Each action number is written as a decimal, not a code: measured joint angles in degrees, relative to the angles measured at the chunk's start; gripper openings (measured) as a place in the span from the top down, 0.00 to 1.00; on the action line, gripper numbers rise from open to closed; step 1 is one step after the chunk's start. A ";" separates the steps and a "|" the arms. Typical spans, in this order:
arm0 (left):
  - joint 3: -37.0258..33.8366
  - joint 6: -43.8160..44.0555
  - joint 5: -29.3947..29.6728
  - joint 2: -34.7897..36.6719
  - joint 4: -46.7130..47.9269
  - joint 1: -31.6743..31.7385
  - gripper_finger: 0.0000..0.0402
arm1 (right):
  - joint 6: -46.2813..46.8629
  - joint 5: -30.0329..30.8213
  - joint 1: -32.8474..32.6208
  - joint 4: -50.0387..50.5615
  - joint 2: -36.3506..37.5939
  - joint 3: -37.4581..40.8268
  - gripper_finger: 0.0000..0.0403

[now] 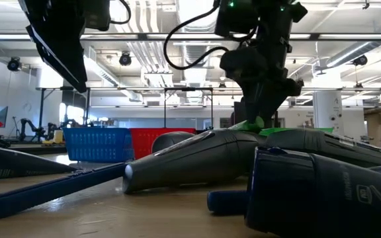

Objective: Pick & Place Travel size toiletries
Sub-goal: Put the shampoo into the black bin, then put the shave cream into the red bin

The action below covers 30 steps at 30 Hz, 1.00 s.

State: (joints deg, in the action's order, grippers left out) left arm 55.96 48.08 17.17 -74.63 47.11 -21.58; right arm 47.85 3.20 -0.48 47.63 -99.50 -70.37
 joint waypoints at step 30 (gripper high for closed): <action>-0.34 -0.36 -1.60 -0.02 -0.17 0.02 0.34 | -3.79 -2.93 3.64 -9.85 0.44 1.63 0.77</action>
State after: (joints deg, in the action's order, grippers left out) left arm 55.62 47.72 15.57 -74.65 46.94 -21.56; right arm 44.06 0.26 3.16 37.78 -99.06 -68.74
